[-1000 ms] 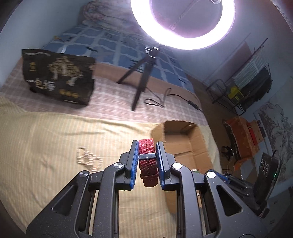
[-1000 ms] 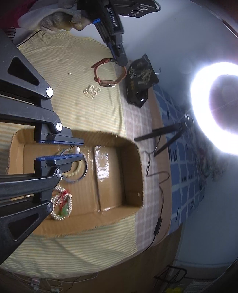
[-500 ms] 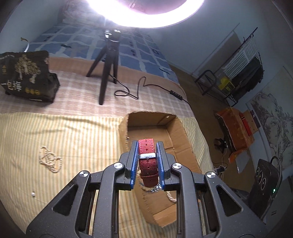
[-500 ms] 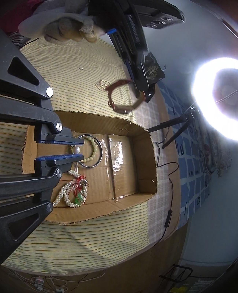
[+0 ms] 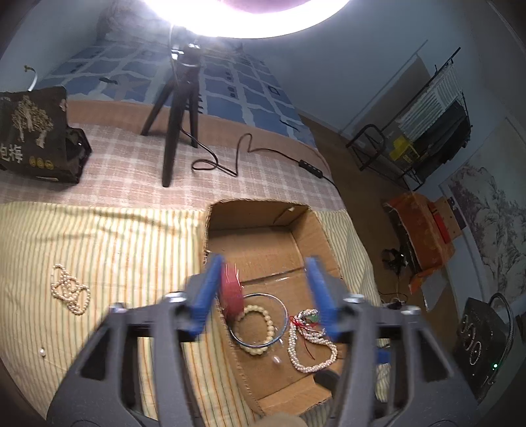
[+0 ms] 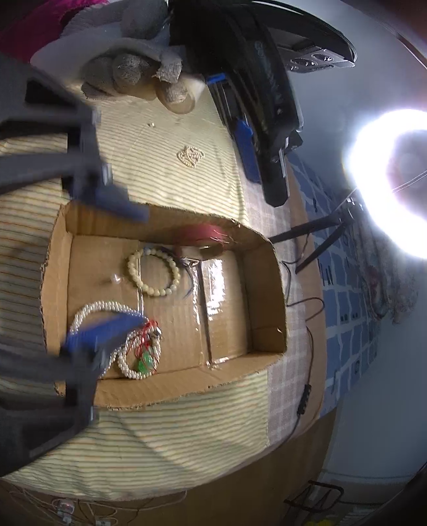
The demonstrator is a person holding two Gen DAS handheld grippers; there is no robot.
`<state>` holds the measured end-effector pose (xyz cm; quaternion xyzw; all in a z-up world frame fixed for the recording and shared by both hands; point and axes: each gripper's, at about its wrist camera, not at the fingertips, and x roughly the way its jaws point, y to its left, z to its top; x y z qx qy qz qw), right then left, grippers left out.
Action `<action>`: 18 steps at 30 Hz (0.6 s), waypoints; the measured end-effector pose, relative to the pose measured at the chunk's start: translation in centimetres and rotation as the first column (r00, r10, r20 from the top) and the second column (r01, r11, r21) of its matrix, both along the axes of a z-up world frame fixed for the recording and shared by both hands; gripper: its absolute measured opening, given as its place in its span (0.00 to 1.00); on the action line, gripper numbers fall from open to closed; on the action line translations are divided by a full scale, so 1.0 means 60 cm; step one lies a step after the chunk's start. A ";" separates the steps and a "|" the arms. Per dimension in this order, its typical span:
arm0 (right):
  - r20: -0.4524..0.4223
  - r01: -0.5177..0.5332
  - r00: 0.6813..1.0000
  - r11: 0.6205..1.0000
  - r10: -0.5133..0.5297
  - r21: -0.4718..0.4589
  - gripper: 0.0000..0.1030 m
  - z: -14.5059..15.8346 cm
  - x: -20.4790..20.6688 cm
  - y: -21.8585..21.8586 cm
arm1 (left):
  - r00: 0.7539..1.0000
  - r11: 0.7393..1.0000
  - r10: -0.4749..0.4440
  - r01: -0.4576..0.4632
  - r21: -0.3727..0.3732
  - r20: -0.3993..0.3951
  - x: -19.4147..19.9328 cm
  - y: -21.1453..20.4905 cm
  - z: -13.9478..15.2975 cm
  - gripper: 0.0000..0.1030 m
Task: Organize jewelry
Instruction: 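Open both tools to drop the watch and pearl into the box, then move the left tool to a pearl earring while the right tool moves to the small pearl strand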
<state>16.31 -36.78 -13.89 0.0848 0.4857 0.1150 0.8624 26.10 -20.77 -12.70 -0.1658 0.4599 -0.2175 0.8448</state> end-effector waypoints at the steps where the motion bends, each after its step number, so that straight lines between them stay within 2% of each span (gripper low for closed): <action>1: 0.009 0.004 1.000 1.000 -0.004 -0.007 0.81 0.002 -0.001 0.000 | 1.000 1.000 0.002 -0.002 0.009 0.006 -0.001 0.001 0.002 0.58; 7: 0.016 0.021 1.000 1.000 -0.020 -0.014 0.86 0.007 -0.002 -0.001 | 1.000 1.000 -0.005 0.005 0.017 -0.003 -0.001 0.006 0.002 0.58; 18: 0.030 0.020 0.999 1.000 -0.020 -0.016 0.86 0.014 -0.001 0.007 | 0.999 0.997 -0.024 0.022 0.068 0.024 -0.014 0.018 0.017 0.58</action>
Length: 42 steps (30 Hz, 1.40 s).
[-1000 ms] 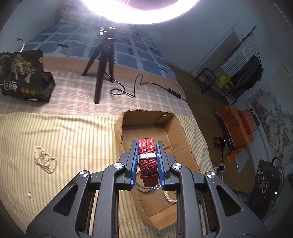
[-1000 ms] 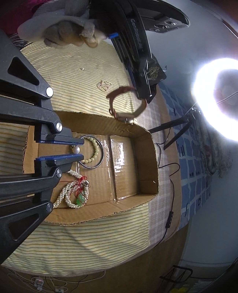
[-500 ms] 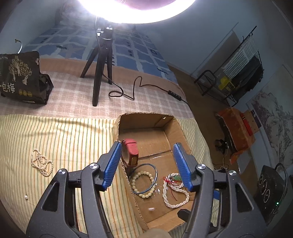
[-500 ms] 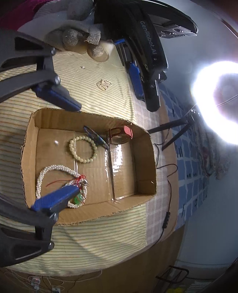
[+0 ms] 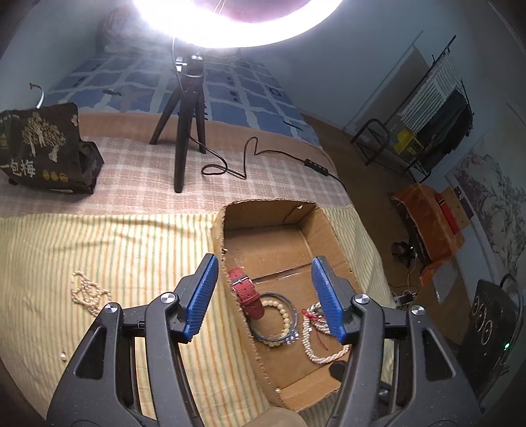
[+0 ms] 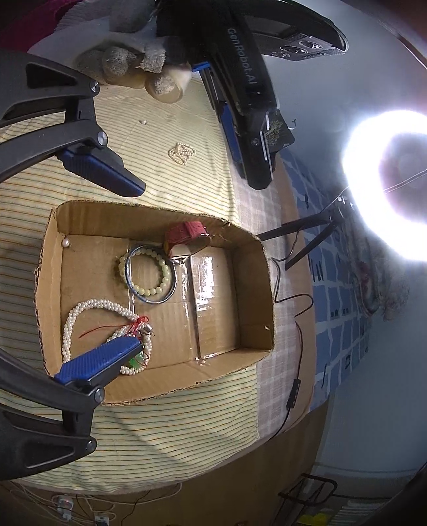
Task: Organize jewelry
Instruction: 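Move the left tool to a pearl earring while the right tool moves to the small pearl strand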
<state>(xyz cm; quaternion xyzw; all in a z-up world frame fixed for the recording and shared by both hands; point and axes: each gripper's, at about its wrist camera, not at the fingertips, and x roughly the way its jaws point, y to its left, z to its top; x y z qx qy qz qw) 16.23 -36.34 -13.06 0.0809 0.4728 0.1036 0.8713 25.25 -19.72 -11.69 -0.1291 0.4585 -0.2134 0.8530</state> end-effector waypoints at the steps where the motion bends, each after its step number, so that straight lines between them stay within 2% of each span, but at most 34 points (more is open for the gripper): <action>1: 0.003 0.000 1.000 1.000 0.000 0.000 0.86 0.002 0.000 0.002 | 1.000 1.000 0.001 -0.001 0.007 0.002 -0.001 0.003 0.001 0.58; 9: 0.016 -0.010 1.000 1.000 0.010 0.004 0.86 0.011 0.006 0.022 | 0.999 0.999 0.017 -0.018 0.043 0.029 -0.004 0.053 0.016 0.58; 18: 0.036 -0.028 0.999 0.999 0.027 0.033 0.86 0.025 0.023 0.059 | 0.997 0.993 0.062 -0.066 0.098 0.045 -0.010 0.140 0.025 0.58; 25: 0.023 -0.058 0.998 0.995 0.056 0.078 0.86 0.017 0.045 0.098 | 0.993 0.983 0.110 -0.114 0.146 0.032 -0.015 0.231 0.016 0.58; 30: 0.003 -0.079 0.997 0.993 0.079 0.092 0.86 0.006 0.059 0.132 | 0.988 0.976 0.156 -0.156 0.154 0.012 -0.020 0.292 0.008 0.58; 35: -0.009 -0.099 0.995 0.991 0.100 0.091 0.86 -0.003 0.079 0.167 | 0.987 0.973 0.159 -0.154 0.171 -0.013 -0.032 0.330 -0.010 0.58; 38: -0.024 -0.104 0.994 0.990 0.107 0.097 0.85 -0.014 0.092 0.186 | 0.990 0.974 0.134 -0.123 0.191 -0.047 -0.043 0.341 -0.029 0.50; 40: -0.037 -0.113 0.992 0.988 0.117 0.103 0.84 -0.023 0.100 0.197 | 0.990 0.974 0.123 -0.107 0.200 -0.072 -0.051 0.347 -0.047 0.50; 42: -0.061 -0.130 0.989 0.986 0.137 0.107 0.81 -0.035 0.109 0.213 | 0.988 0.975 0.110 -0.086 0.202 -0.107 -0.057 0.348 -0.064 0.41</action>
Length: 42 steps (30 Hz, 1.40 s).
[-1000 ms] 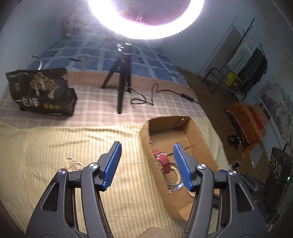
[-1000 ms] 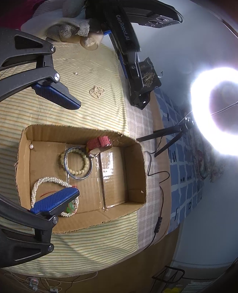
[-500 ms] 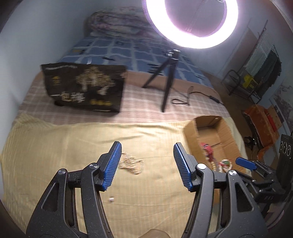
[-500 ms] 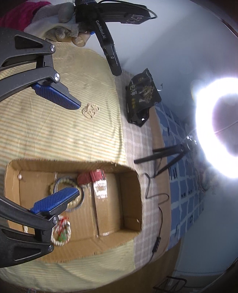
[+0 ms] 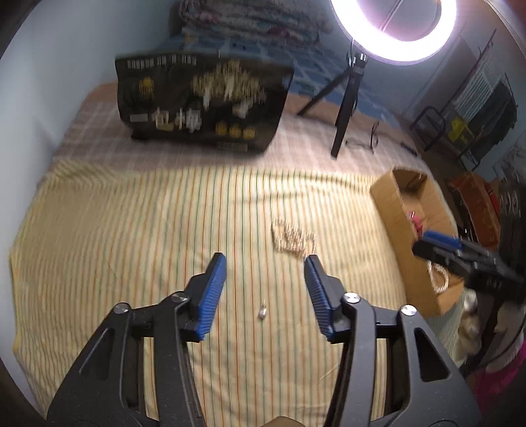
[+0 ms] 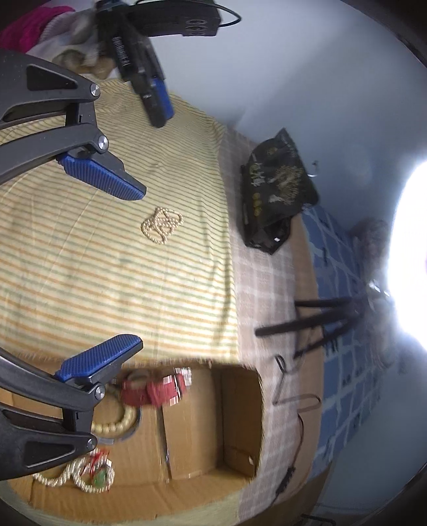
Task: Organize jewelry
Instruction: 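Move the left tool to a pearl earring while the right tool moves to the small pearl strand, then close the left tool on the pearl earring while the right tool closes on the pearl strand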
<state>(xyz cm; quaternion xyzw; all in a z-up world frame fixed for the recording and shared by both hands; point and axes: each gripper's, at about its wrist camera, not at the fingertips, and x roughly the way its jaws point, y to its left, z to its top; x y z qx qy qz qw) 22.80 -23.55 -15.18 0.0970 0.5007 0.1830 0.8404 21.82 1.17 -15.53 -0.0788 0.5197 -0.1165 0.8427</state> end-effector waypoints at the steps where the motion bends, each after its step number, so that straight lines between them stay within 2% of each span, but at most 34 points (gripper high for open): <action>1: -0.013 -0.010 1.000 1.000 0.010 -0.002 0.78 -0.006 0.004 0.008 | 1.000 1.000 -0.008 0.008 0.001 -0.028 -0.004 0.001 -0.015 0.39; 7: -0.059 -0.054 0.997 0.998 0.052 -0.038 0.71 -0.038 0.027 0.055 | 0.993 0.999 -0.049 0.050 0.005 -0.109 -0.021 -0.007 -0.062 0.35; 19: -0.100 -0.100 0.991 0.993 0.093 -0.069 0.68 -0.076 0.085 0.142 | 0.981 0.992 -0.120 0.125 0.027 -0.156 -0.033 -0.037 -0.101 0.35; 29: -0.120 -0.077 0.991 0.991 0.063 -0.112 0.64 -0.105 0.115 0.164 | 0.980 0.994 -0.097 0.105 0.038 -0.171 -0.018 -0.039 -0.119 0.30; 35: -0.110 -0.083 0.992 0.984 0.066 -0.159 0.61 -0.111 0.115 0.177 | 0.979 0.995 -0.087 0.096 0.041 -0.186 -0.009 -0.041 -0.132 0.24; 40: -0.105 -0.085 0.992 0.981 0.067 -0.177 0.59 -0.117 0.116 0.177 | 0.978 0.994 -0.088 0.099 0.049 -0.191 -0.003 -0.048 -0.139 0.24; 42: -0.101 -0.090 0.992 0.976 0.071 -0.200 0.58 -0.121 0.116 0.184 | 0.977 0.993 -0.092 0.105 0.061 -0.194 -0.003 -0.051 -0.144 0.19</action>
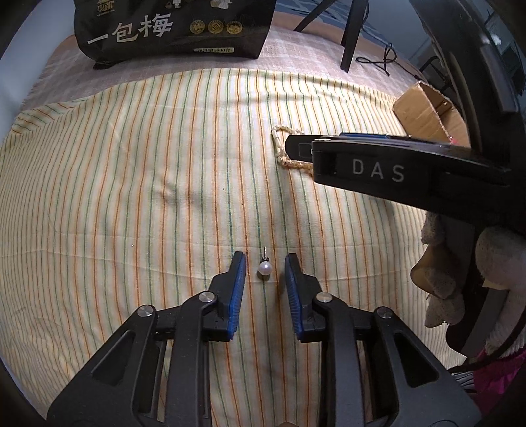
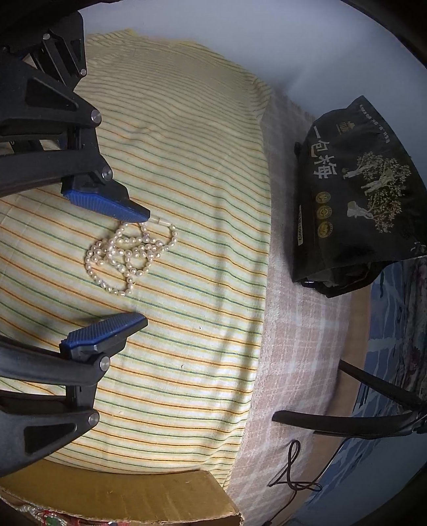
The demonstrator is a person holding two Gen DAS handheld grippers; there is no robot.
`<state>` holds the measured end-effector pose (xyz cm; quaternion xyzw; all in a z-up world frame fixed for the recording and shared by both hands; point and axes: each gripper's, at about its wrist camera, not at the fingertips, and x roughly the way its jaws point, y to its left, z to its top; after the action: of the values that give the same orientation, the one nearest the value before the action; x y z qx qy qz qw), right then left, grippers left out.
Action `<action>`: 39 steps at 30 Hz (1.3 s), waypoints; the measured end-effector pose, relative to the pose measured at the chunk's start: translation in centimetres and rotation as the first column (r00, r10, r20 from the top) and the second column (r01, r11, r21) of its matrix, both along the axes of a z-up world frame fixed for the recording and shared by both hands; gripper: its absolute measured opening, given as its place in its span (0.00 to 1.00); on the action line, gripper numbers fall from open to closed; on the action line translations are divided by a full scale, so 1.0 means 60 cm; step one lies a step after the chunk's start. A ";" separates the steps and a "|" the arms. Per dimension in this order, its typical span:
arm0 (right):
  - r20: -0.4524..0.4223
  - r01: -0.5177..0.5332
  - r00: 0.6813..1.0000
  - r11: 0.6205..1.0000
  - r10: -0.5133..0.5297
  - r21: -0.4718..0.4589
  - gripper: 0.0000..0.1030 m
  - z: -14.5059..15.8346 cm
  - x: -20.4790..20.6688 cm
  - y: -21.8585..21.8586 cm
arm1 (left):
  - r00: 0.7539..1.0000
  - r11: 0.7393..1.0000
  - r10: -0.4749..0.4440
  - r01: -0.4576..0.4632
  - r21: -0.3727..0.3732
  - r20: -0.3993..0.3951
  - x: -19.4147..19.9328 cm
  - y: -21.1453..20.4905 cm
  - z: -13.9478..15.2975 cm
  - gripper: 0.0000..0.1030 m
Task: Organize jewelry
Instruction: 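Close the left tool on the pearl earring while the right tool closes on the pearl strand, then carry the pearl earring in the left tool while the right tool carries the pearl strand to the box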
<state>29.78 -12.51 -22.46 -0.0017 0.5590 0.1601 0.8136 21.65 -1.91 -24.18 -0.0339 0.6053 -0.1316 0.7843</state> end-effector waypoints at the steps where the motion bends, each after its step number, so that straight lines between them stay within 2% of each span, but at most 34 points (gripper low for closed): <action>1: 0.003 -0.004 1.000 1.000 0.004 -0.010 0.58 -0.001 0.000 0.003 | 1.000 1.000 -0.003 0.003 0.006 0.001 0.000 -0.002 -0.002 0.19; 5: 0.021 -0.022 1.000 0.998 0.023 -0.060 0.54 -0.006 -0.001 0.016 | 1.000 1.000 0.003 -0.003 0.015 0.004 0.004 -0.001 -0.006 0.10; 6: 0.027 -0.025 0.999 0.997 0.028 -0.079 0.51 -0.008 -0.003 0.020 | 1.000 1.000 0.008 -0.008 0.018 0.004 0.005 0.000 -0.007 0.07; 8: 0.039 -0.034 0.998 0.993 0.039 -0.109 0.45 -0.011 -0.004 0.027 | 1.000 1.000 0.009 -0.009 0.017 0.004 0.007 0.001 -0.010 0.07; 10: 0.046 -0.043 0.998 0.992 0.049 -0.119 0.28 -0.012 -0.005 0.031 | 1.000 1.000 0.004 -0.004 0.023 0.009 0.006 0.001 -0.009 0.07; 13: 0.052 -0.034 0.998 0.993 0.040 -0.116 0.14 -0.016 -0.007 0.036 | 1.000 1.000 0.000 0.000 0.031 0.017 0.005 -0.001 -0.008 0.06; 22: 0.049 -0.003 0.999 1.000 0.003 -0.010 0.05 0.003 -0.010 0.001 | 0.999 1.000 0.026 -0.027 0.012 0.029 0.001 0.012 0.007 0.06; 39: 0.165 0.002 0.986 0.994 -0.020 0.105 0.05 0.116 -0.070 -0.055 | 0.991 0.994 0.075 -0.065 -0.089 0.108 -0.009 0.015 0.086 0.06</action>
<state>25.57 -15.83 -15.53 0.0306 0.4802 0.1839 0.8571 21.12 -1.02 -19.02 -0.0810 0.5528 -0.1313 0.8189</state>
